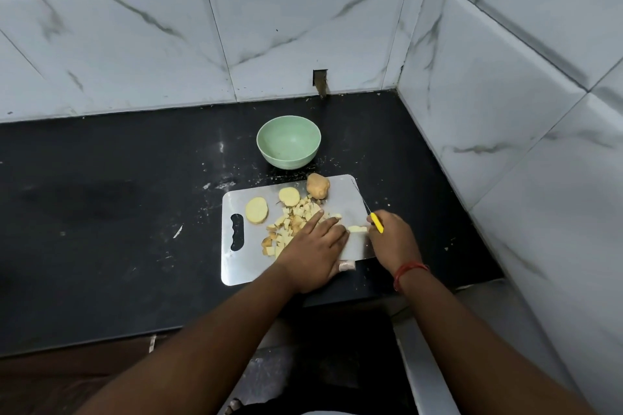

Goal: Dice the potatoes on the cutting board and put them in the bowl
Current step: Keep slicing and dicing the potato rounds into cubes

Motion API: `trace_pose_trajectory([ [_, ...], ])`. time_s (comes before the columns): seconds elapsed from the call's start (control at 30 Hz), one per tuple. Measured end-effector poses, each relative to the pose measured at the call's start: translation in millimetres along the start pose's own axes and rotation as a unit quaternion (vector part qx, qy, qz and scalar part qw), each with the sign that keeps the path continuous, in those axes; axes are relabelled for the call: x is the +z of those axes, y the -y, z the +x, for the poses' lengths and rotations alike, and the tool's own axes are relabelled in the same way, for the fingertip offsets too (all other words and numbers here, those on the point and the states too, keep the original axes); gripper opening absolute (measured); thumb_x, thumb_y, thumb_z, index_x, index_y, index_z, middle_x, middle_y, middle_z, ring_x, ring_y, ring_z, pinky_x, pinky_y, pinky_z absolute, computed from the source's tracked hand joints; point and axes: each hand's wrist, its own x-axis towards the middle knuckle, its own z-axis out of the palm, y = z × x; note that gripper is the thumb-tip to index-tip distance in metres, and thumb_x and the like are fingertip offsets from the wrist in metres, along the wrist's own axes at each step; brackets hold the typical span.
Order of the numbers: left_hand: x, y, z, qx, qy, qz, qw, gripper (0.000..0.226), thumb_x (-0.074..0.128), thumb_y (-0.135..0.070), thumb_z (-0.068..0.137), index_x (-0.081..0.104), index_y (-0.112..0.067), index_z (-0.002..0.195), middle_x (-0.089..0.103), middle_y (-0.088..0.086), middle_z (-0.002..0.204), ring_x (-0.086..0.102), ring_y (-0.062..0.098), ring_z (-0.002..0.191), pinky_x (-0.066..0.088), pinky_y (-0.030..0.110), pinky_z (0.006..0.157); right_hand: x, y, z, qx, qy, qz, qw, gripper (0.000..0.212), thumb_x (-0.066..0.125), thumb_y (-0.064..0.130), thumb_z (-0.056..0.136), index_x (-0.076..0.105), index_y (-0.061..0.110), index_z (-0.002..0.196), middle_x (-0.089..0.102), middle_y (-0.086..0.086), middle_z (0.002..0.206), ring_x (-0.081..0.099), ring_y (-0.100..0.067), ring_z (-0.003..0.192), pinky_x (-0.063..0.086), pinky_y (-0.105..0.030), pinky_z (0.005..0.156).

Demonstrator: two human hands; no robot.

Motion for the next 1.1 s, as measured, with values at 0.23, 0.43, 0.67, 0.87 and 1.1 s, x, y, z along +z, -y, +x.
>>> trace_pose_trajectory([
  [0.23, -6.0, -13.9, 5.4, -0.047, 0.042, 0.012, 0.998, 0.077, 0.019, -0.059, 0.101, 0.055, -0.005, 0.142, 0.055, 0.010, 0.136, 0.042, 0.033, 0.136, 0.016, 0.059, 0.123, -2.7, 1.6, -20.8, 0.062, 0.007, 0.025, 0.998, 0.018, 0.048, 0.018, 0.097, 0.062, 0.013, 0.107, 0.063, -0.005, 0.104, 0.059, -0.020, 0.092, 0.049, -0.033, 0.080],
  [0.43, -18.1, -25.7, 12.8, -0.078, 0.061, 0.021, 0.995, 0.089, 0.001, -0.056, 0.093, 0.055, -0.002, 0.139, 0.051, 0.012, 0.132, 0.042, 0.034, 0.131, 0.007, 0.062, 0.123, -7.4, 5.9, -55.1, 0.032, 0.054, -0.011, 0.998, 0.013, 0.041, 0.018, 0.102, 0.052, 0.011, 0.100, 0.063, -0.009, 0.095, 0.059, -0.022, 0.081, 0.042, -0.031, 0.066],
  [0.67, -28.7, -28.8, 14.0, -0.085, 0.102, 0.019, 0.991, 0.080, 0.007, -0.051, 0.095, 0.045, -0.002, 0.147, 0.042, 0.013, 0.142, 0.033, 0.033, 0.139, 0.004, 0.063, 0.123, -9.7, 12.6, -65.1, 0.071, 0.109, -0.122, 0.984, 0.020, 0.045, 0.012, 0.099, 0.046, 0.006, 0.118, 0.064, -0.015, 0.108, 0.064, -0.029, 0.096, 0.049, -0.033, 0.074],
  [0.87, -22.4, -26.2, 14.3, -0.081, 0.091, 0.004, 0.993, 0.086, -0.005, -0.050, 0.093, 0.035, -0.006, 0.155, 0.037, 0.011, 0.155, 0.028, 0.032, 0.146, 0.001, 0.058, 0.125, -3.7, 16.0, -62.5, 0.117, 0.169, -0.155, 0.966, 0.035, 0.045, 0.008, 0.096, 0.042, -0.001, 0.130, 0.062, -0.018, 0.115, 0.064, -0.029, 0.102, 0.044, -0.029, 0.073],
  [1.1, -23.0, -28.4, 18.0, -0.105, 0.108, -0.037, 0.988, 0.062, 0.022, -0.047, 0.108, 0.036, -0.010, 0.156, 0.037, 0.004, 0.154, 0.024, 0.031, 0.147, -0.004, 0.058, 0.123, -11.5, 20.3, -55.9, 0.100, 0.223, -0.164, 0.956, 0.031, 0.043, 0.013, 0.098, 0.053, -0.001, 0.123, 0.059, -0.022, 0.119, 0.058, -0.039, 0.110, 0.045, -0.037, 0.082],
])
